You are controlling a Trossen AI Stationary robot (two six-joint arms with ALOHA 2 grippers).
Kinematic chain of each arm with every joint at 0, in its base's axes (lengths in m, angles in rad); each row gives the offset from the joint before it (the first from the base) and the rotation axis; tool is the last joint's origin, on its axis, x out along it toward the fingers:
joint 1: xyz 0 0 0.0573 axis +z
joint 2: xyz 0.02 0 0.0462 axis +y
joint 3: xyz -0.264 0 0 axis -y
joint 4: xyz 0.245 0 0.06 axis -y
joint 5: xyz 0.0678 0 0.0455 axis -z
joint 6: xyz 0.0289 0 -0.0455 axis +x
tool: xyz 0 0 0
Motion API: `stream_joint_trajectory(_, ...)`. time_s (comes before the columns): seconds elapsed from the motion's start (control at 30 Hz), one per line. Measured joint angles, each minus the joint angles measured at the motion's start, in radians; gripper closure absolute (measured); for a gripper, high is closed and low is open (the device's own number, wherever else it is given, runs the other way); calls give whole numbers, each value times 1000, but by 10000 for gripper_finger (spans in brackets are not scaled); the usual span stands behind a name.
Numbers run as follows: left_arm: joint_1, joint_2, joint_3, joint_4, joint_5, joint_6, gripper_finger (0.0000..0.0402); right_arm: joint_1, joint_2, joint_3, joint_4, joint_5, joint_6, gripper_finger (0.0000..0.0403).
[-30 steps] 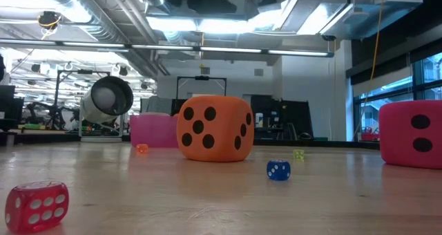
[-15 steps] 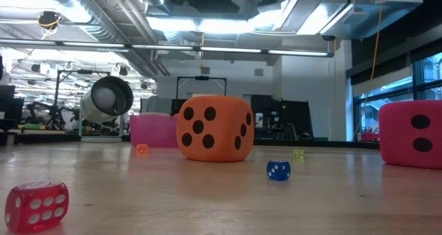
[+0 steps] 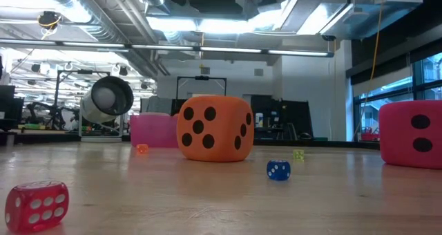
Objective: Pick & Place Dice
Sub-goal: Put the large orange die into the red bin
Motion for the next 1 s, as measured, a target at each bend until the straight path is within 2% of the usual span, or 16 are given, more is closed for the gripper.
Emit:
stream_joint_trajectory(0.17, 3, 44, 1, 9, -72, -20, 8, 0, 0, 0, 0, 0, 3, 52)
stream_joint_trajectory(0.3, 3, 80, 0, 7, -82, -11, 8, 0, 1, 0, 0, 0, 4, 53)
stream_joint_trajectory(0.37, 3, 90, 0, 1, -40, -12, 8, 0, 1, 0, 0, 0, 4, 53)
stream_joint_trajectory(0.53, 3, 117, 0, -24, 192, -33, 8, 0, 1, 0, 0, 0, 4, 53)
stream_joint_trajectory(0.6, 3, 127, 1, -37, 244, -32, 8, 0, 1, 0, 0, 0, 4, 53)
stream_joint_trajectory(0.83, 46, 205, 1, -80, 224, -1, 8, 0, 4, 0, 1, 0, 7, 53)
stream_joint_trajectory(1.0, 95, 274, 1, -69, 270, -4, 8, 0, 10, 0, 1, 0, 7, 53)
